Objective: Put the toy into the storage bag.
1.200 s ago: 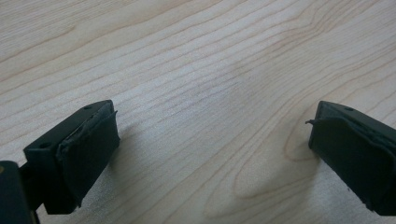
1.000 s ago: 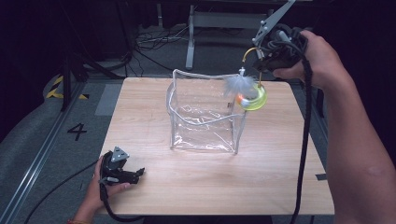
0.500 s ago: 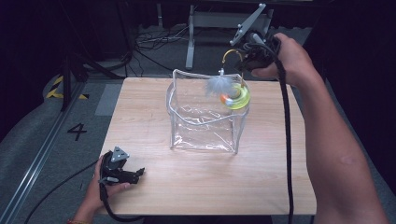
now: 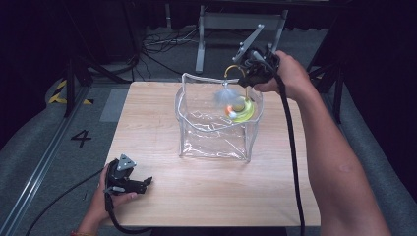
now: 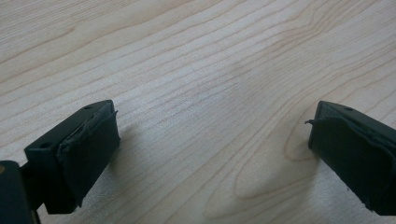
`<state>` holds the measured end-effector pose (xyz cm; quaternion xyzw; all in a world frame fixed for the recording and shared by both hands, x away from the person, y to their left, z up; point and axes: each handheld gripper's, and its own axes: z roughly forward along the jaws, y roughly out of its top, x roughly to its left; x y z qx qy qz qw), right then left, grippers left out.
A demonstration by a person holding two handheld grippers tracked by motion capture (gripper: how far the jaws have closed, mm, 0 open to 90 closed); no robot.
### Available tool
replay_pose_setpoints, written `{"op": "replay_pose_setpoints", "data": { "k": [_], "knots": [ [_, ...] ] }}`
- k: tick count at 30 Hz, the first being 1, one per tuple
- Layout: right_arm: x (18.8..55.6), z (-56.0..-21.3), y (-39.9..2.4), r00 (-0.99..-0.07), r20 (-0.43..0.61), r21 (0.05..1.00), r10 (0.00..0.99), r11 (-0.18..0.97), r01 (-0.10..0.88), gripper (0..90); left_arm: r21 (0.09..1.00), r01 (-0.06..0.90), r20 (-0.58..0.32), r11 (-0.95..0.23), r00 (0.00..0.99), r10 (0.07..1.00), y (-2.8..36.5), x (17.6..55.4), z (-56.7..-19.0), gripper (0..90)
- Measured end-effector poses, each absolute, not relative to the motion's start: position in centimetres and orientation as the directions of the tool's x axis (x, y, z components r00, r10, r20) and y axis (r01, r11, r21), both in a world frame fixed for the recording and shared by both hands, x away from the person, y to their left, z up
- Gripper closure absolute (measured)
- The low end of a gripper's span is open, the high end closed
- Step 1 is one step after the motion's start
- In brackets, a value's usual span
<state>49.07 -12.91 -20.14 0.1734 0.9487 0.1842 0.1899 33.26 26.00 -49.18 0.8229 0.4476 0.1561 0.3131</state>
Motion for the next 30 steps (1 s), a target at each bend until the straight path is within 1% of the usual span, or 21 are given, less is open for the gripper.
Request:
{"op": "replay_pose_setpoints", "data": {
  "k": [4, 7, 10, 11, 15, 20, 30],
  "knots": [
    [49.2, -21.2, -12.6, -0.879, -0.276, 0.404, 0.389, 0.877, 0.261, 88.3, 0.656, 0.637, -0.022, -0.406, 0.554, 0.832, 26.0, 33.3, -49.2, 2.1],
    [49.5, -22.6, -12.3, -0.899, -0.237, 0.379, 0.369, 0.887, 0.264, 88.3, 0.656, 0.637, -0.023, -0.406, 0.554, 0.832, 26.0, 33.3, -49.2, 2.2],
    [49.5, -23.8, -12.1, -0.91, -0.202, 0.374, 0.362, 0.887, 0.27, 88.3, 0.656, 0.635, -0.022, -0.407, 0.556, 0.831, 26.0, 33.3, -49.2, 2.2],
    [49.5, -24.3, -12.0, -0.911, -0.203, 0.358, 0.359, 0.893, 0.272, 88.3, 0.655, 0.637, -0.024, -0.406, 0.555, 0.831, 26.0, 33.3, -49.2, 2.3],
    [49.6, -25.4, -11.8, -0.914, -0.189, 0.348, 0.359, 0.895, 0.28, 88.2, 0.655, 0.636, -0.023, -0.407, 0.556, 0.831, 26.0, 33.3, -49.2, 2.3],
    [49.4, -27.2, -11.4, -0.922, -0.177, 0.311, 0.343, 0.909, 0.279, 88.2, 0.655, 0.636, -0.023, -0.407, 0.556, 0.831, 26.0, 33.3, -49.2, 2.3],
    [49.5, -28.9, -11.5, -0.928, -0.14, 0.293, 0.346, 0.909, 0.295, 87.6, 0.655, 0.636, -0.023, -0.408, 0.557, 0.83, 26.0, 33.3, -49.2, 2.3]
  ]
}}
